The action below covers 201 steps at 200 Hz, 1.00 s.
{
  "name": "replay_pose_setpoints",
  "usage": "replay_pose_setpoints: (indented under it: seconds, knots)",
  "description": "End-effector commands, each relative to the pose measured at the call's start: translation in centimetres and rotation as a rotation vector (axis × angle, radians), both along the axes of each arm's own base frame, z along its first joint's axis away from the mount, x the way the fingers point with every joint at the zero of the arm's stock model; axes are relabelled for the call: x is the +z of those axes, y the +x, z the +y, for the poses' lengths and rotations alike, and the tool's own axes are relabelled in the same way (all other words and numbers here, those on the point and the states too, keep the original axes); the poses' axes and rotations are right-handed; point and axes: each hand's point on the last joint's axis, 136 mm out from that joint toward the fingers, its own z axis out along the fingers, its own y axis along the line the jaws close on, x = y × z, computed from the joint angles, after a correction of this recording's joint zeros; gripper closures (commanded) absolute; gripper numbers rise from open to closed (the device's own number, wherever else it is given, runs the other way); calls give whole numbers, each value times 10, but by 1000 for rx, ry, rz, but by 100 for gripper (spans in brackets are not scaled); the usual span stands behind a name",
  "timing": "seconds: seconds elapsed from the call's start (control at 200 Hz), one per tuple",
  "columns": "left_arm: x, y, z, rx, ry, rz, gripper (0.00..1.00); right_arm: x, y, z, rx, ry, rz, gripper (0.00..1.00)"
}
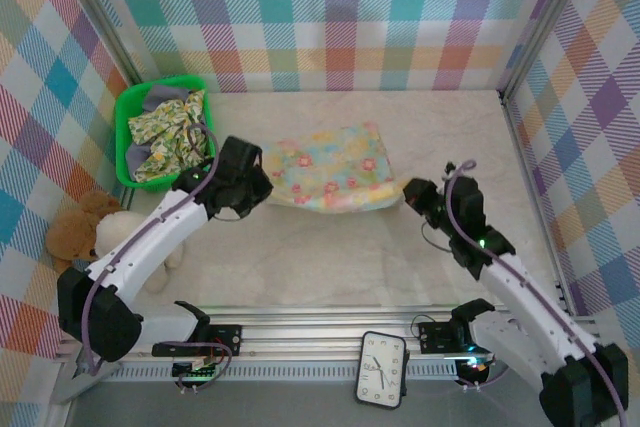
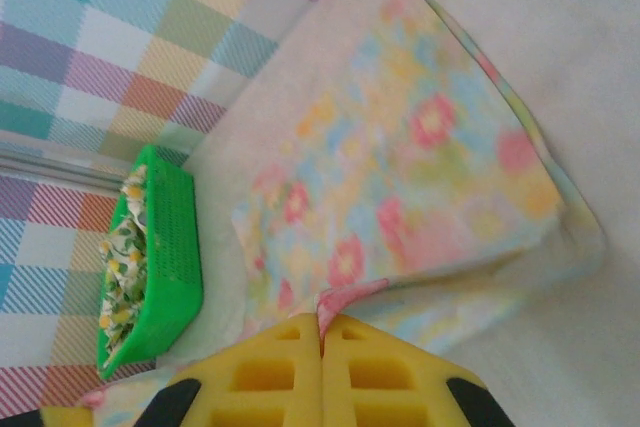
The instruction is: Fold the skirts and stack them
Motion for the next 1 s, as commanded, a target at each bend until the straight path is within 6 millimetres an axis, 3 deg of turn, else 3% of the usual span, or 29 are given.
replay_pose_setpoints:
  seconds: [0.0,0.195,0.255,0.335,0.475,0.7,1.0]
  knots:
    - [-4,27,16,-13,94,2,100,36,45,0,-31,-117,-140,100]
    - [0,88,24,11,134,-51,100,36,132,23,-7,-169,-120,100]
    - [-1,103,25,19,142,-53,100,39,151,30,2,-178,-119,100]
    - [-6,119,28,29,155,-44,100,25,170,31,-19,-195,-75,100]
    - [-19,138,24,18,142,-14,100,9,193,29,-41,-191,-41,100]
    - [-46,149,21,14,154,63,100,-18,214,38,-22,-177,25,100]
    - [-76,167,35,59,153,107,100,-56,240,44,-26,-195,82,100]
